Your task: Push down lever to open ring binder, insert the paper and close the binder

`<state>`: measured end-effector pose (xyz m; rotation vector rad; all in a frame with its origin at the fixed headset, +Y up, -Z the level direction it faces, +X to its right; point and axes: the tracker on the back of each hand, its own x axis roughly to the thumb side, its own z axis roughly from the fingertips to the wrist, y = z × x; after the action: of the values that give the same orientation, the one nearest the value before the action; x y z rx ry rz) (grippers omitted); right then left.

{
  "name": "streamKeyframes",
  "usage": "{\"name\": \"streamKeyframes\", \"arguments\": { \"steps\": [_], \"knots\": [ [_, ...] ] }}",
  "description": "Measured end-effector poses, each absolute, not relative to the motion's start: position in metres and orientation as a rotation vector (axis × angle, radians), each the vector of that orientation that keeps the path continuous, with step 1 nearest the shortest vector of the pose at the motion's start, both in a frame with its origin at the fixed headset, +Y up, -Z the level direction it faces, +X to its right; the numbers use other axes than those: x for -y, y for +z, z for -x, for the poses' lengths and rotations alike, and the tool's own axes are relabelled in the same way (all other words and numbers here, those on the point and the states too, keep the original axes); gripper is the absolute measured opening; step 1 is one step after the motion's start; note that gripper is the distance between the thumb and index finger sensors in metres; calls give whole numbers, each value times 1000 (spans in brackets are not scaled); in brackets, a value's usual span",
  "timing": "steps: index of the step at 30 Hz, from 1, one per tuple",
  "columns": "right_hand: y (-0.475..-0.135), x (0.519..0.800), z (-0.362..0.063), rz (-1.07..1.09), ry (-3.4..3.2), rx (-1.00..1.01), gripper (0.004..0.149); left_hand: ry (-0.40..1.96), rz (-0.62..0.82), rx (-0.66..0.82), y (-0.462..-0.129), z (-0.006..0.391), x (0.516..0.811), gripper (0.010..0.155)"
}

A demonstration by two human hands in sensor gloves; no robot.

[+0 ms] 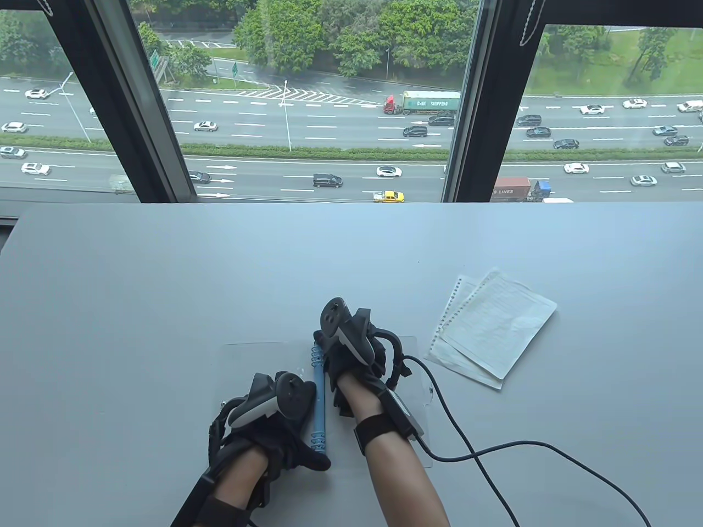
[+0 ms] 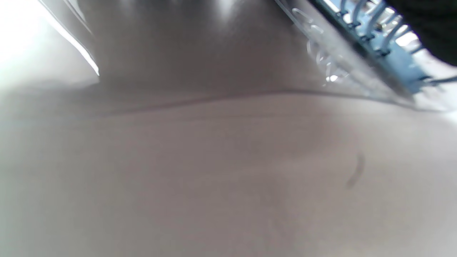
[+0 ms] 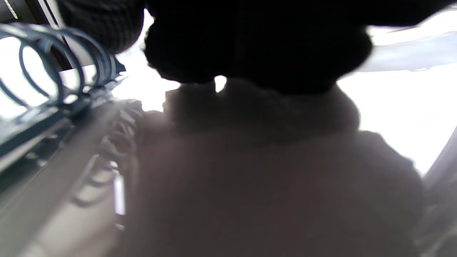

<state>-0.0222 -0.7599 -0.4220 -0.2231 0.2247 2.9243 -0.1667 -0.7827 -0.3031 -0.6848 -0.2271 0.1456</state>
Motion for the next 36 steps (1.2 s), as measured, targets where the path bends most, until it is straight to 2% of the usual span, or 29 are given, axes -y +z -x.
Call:
{"name": "streamKeyframes", "arguments": {
  "steps": [36],
  "knots": [
    [-423, 754, 31, 276, 3022, -223, 46, 66, 711, 211, -300, 161, 782, 129]
  ]
}}
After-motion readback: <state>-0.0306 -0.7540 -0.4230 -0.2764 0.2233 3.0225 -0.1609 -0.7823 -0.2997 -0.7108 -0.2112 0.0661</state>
